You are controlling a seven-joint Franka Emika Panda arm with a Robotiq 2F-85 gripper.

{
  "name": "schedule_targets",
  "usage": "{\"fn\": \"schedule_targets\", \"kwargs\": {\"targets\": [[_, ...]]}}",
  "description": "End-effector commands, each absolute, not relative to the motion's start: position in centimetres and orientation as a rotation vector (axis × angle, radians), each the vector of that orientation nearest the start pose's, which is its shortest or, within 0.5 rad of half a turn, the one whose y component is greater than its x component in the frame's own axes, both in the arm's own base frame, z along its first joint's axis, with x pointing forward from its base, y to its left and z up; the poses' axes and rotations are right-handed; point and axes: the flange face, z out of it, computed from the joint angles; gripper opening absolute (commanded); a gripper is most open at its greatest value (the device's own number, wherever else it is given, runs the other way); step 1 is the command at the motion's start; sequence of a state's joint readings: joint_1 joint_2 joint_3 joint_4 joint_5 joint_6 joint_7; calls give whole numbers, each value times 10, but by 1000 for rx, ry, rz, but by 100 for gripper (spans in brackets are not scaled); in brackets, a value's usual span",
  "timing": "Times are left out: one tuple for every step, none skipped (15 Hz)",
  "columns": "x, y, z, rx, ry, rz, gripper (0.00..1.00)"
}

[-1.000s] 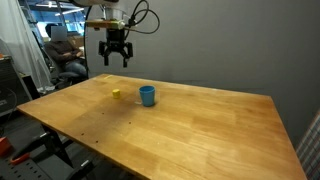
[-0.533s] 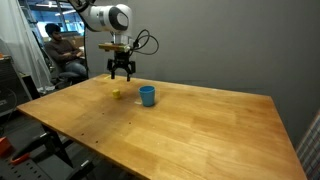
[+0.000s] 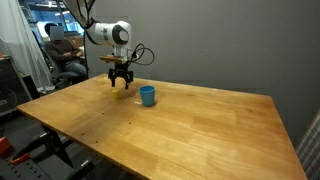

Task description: Put the yellow cube inside the blue cup

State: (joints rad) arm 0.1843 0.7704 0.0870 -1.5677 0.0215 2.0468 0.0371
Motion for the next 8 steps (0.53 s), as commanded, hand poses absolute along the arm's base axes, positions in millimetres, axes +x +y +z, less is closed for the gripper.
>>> {"fn": "schedule_targets", "kwargs": {"targets": [[652, 184, 161, -3083, -231, 481, 100], [650, 184, 157, -3089, -202, 487, 100], [647, 183, 154, -3099, -171, 499, 100], [646, 182, 151, -3102, -143, 509, 100], [643, 181, 147, -3103, -118, 520, 100], [641, 181, 144, -3099, -101, 540, 100], [639, 180, 140, -3099, -75, 564, 100], [636, 180, 137, -3095, -59, 595, 75]]}}
